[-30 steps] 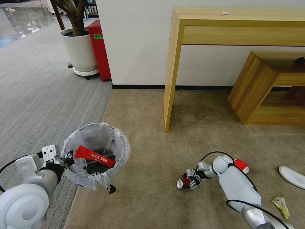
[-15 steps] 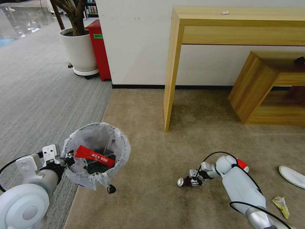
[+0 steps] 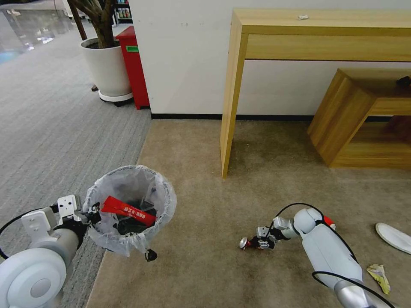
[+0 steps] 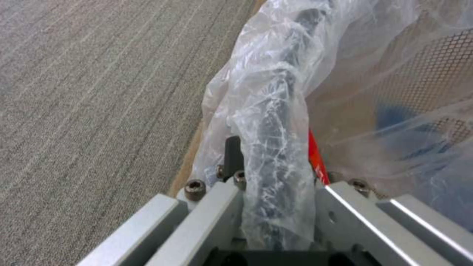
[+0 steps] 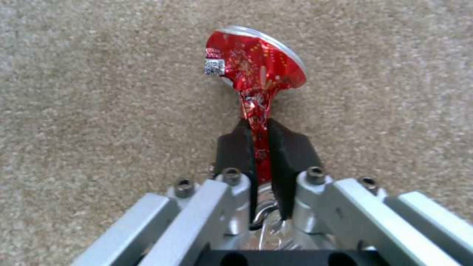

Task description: Pick up the trash bin and place the garbage on the floor into it.

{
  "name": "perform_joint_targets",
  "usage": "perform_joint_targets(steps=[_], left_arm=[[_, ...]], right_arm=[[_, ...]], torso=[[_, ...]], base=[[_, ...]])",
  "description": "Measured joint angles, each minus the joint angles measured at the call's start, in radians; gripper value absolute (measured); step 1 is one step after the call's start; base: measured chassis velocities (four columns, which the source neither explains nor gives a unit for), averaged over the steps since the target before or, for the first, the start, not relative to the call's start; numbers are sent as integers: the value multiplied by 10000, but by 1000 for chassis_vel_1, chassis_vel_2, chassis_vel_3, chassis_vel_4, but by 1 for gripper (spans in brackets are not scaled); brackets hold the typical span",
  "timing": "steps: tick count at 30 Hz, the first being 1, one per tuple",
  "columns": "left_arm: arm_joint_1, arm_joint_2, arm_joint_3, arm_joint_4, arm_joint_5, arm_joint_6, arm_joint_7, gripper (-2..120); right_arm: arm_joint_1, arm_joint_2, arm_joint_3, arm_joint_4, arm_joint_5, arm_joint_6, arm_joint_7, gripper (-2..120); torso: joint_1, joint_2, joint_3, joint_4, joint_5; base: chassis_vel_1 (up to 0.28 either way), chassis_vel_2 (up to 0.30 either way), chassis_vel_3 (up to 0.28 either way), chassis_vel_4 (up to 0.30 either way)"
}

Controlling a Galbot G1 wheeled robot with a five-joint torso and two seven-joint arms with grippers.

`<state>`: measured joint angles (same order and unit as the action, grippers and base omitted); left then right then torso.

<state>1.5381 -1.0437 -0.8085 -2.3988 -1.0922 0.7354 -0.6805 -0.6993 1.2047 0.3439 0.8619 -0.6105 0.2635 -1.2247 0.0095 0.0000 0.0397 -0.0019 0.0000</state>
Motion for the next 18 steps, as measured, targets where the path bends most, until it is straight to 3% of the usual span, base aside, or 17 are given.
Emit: perform_joint_targets(steps=[5, 18], left_arm=[[0, 16, 0, 0, 3, 0, 5, 0], [-16, 50, 3, 55, 5, 0, 38, 0]], right_arm=[[21, -7, -3, -24, 13, 4, 42, 0], [122, -54, -47, -81, 407, 71, 307, 0]], torso=[[0, 0, 0, 0, 1], [0, 0, 0, 1, 1]], base=[[0, 0, 0, 0], [0, 0, 0, 0]])
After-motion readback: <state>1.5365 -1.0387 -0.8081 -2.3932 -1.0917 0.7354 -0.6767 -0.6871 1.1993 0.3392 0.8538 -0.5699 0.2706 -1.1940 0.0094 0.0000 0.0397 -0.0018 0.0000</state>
